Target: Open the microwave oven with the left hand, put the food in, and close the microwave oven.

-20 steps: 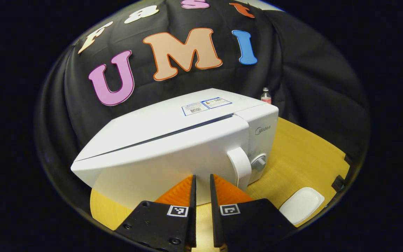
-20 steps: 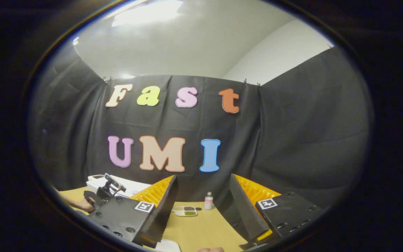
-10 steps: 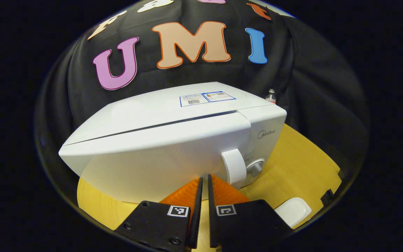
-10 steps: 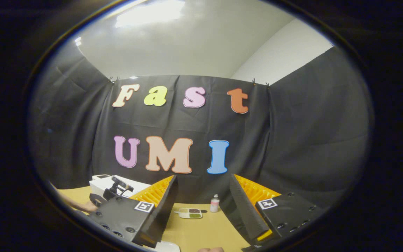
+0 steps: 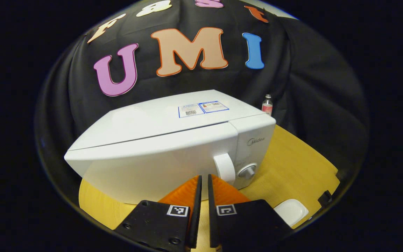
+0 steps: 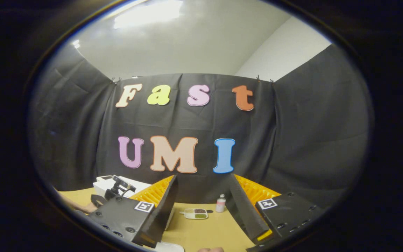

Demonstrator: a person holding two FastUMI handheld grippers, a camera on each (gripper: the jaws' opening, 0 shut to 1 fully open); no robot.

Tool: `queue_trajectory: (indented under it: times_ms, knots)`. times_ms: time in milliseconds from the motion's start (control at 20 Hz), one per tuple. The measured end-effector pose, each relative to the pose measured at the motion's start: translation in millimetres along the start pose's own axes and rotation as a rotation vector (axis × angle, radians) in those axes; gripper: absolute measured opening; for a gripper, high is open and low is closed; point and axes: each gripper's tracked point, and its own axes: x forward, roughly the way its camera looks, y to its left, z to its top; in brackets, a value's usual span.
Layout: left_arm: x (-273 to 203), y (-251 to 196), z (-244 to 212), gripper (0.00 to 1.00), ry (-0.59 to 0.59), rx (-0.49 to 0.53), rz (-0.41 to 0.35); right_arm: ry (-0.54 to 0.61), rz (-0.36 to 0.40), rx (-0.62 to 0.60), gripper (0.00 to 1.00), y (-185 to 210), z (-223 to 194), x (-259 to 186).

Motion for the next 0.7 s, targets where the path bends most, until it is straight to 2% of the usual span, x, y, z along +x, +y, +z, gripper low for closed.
queue_trajectory:
  times_ms: [50, 100, 200, 400, 450, 500, 550, 650, 700]
  knots:
    - [-10.7, -1.1, 4.1, 0.16, -0.017, 0.010, -0.001, 0.001, 0.006, -0.002, 0.82, 2.5, -1.8, 1.5]
    - [-20.5, 0.4, 6.4, 0.18, -0.024, 0.027, 0.009, 0.004, 0.016, -0.008, 0.91, 6.1, -3.5, 2.6]
    - [-44.5, 5.3, 19.7, 0.18, -0.066, 0.036, 0.031, 0.011, 0.040, -0.020, 0.91, 15.8, -8.0, 6.4]
    - [-98.1, 16.3, 54.2, 0.18, -0.154, -0.027, 0.046, 0.030, 0.090, -0.009, 0.92, 33.9, -15.6, 10.8]
    - [-112.7, 21.7, 68.2, 0.18, -0.185, -0.045, 0.054, 0.036, 0.101, -0.004, 0.83, 37.6, -17.7, 13.1]
    - [-125.6, 27.6, 78.8, 0.17, -0.211, -0.060, 0.064, 0.040, 0.110, 0.001, 0.83, 41.8, -18.6, 15.9]
    - [-137.2, 32.8, 90.0, 0.22, -0.235, -0.070, 0.070, 0.044, 0.117, 0.004, 0.83, 44.6, -19.5, 18.3]
    - [-162.3, 42.5, 106.5, 0.21, -0.270, -0.079, 0.084, 0.057, 0.112, -0.009, 0.83, 42.2, -22.5, 21.0]
    - [-175.4, 46.4, 116.6, 0.23, -0.295, -0.076, 0.096, 0.065, 0.117, -0.011, 0.86, 43.2, -23.8, 22.7]
